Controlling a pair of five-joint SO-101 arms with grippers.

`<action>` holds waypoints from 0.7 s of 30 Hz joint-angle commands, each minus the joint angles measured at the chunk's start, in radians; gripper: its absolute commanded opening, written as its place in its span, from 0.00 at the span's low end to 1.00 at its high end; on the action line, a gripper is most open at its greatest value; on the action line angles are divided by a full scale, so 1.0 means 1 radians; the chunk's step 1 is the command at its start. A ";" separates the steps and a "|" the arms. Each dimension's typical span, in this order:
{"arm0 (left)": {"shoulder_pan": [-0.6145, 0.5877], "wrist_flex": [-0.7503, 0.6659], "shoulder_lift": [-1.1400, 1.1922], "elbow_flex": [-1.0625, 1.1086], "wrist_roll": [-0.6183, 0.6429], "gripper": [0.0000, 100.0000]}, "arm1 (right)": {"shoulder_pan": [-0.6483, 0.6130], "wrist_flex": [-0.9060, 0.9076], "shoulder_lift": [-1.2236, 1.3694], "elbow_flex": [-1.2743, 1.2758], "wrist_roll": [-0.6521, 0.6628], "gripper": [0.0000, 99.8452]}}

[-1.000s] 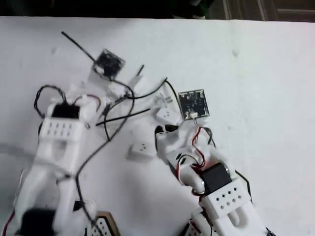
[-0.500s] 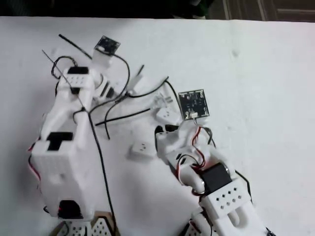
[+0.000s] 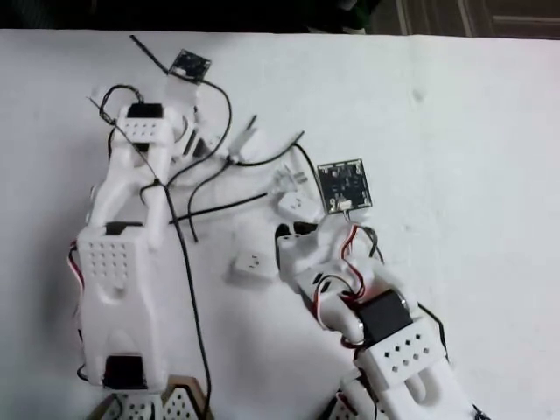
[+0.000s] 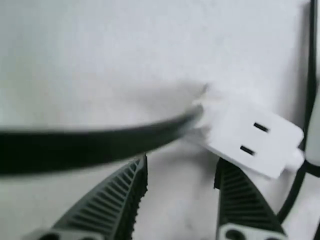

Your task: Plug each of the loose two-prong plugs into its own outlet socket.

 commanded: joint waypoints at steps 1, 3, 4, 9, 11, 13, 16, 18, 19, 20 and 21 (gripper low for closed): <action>0.012 0.026 0.038 -0.160 0.014 0.23 | 0.004 -0.019 -0.010 0.005 0.000 0.07; 0.012 0.041 0.073 -0.238 0.015 0.23 | 0.004 -0.019 -0.010 0.005 0.000 0.07; 0.012 0.048 0.088 -0.276 0.015 0.23 | 0.004 -0.019 -0.010 0.005 0.000 0.07; 0.001 0.061 0.150 -0.434 0.063 0.23 | 0.004 -0.025 -0.010 0.005 -0.003 0.07; -0.018 0.075 0.154 -0.473 0.107 0.23 | 0.005 -0.033 -0.010 0.005 -0.003 0.07; -0.025 0.144 0.151 -0.517 0.101 0.23 | 0.005 -0.033 -0.010 0.005 -0.003 0.07; -0.025 0.290 0.150 -0.600 0.052 0.23 | 0.005 -0.033 -0.010 0.005 -0.003 0.07; -0.022 0.391 0.150 -0.664 0.032 0.23 | 0.007 -0.033 -0.010 0.005 0.000 0.07; -0.021 0.442 0.150 -0.698 0.025 0.23 | 0.008 -0.033 -0.010 0.005 0.000 0.07; -0.015 0.489 0.150 -0.738 0.018 0.23 | 0.010 -0.033 -0.010 0.005 0.000 0.07; -0.007 0.539 0.150 -0.778 0.012 0.23 | 0.010 -0.033 -0.010 0.005 0.000 0.07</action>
